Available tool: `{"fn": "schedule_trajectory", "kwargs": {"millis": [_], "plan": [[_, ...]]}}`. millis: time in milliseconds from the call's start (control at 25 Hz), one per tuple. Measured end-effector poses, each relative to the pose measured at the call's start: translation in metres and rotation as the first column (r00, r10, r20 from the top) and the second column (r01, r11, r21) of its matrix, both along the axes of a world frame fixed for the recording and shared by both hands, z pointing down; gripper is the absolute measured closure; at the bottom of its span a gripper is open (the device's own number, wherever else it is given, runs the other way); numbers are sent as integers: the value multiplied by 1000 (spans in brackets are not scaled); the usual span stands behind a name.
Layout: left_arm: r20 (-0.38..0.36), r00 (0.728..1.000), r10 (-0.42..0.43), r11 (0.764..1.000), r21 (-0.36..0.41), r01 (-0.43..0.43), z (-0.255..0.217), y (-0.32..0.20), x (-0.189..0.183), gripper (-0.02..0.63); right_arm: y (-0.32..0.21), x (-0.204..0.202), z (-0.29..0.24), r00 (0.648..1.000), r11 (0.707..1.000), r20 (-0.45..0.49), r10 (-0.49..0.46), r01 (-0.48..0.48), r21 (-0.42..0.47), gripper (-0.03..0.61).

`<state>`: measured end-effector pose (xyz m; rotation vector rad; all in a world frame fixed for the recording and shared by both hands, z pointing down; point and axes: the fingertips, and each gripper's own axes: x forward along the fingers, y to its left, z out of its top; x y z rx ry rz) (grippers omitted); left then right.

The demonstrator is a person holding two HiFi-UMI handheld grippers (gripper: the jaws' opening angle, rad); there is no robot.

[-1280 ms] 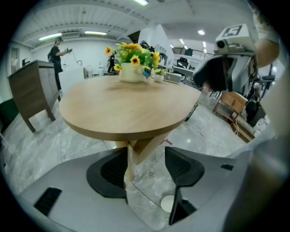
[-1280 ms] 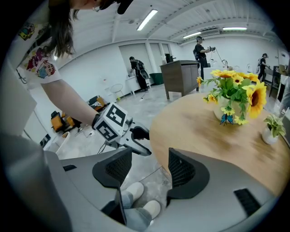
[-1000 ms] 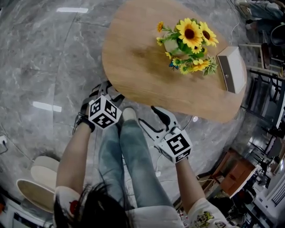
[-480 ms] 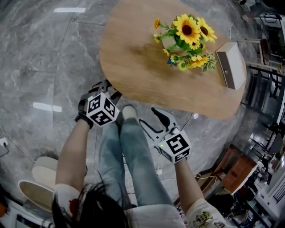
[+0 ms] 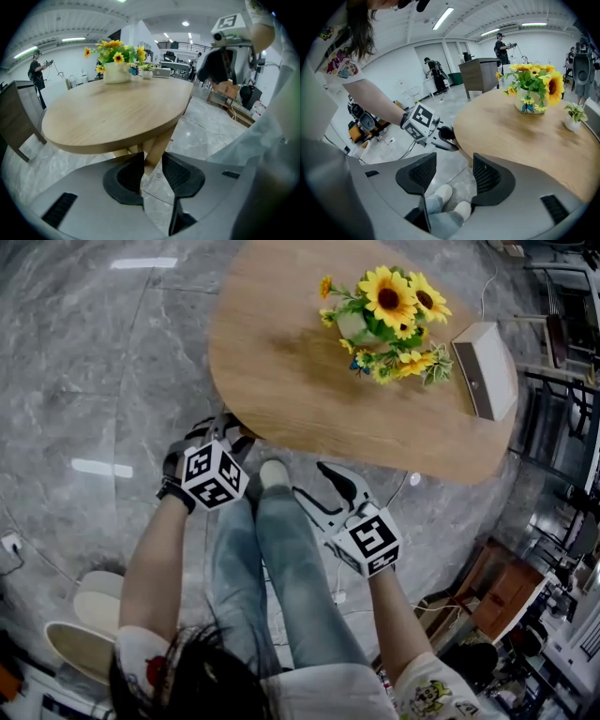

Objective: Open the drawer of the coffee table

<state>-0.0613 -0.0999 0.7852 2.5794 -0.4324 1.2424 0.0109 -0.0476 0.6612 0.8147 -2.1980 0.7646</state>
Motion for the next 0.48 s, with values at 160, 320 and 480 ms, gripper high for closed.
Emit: {"fn": "schedule_trajectory", "kwargs": {"millis": [160, 320, 480], "plan": [[0, 1000, 13, 1000, -15, -13, 0, 17, -2, 500, 0, 0, 1, 1000, 1000, -1, 4, -4, -2, 359], [7, 1000, 19, 999, -27, -19, 0, 31, -5, 502, 3, -6, 4, 1000, 1000, -4, -22, 22, -5, 359], [20, 1000, 14, 1000, -25, -13, 0, 33, -6, 502, 8, -7, 13, 997, 998, -43, -63, 63, -11, 359]]}}
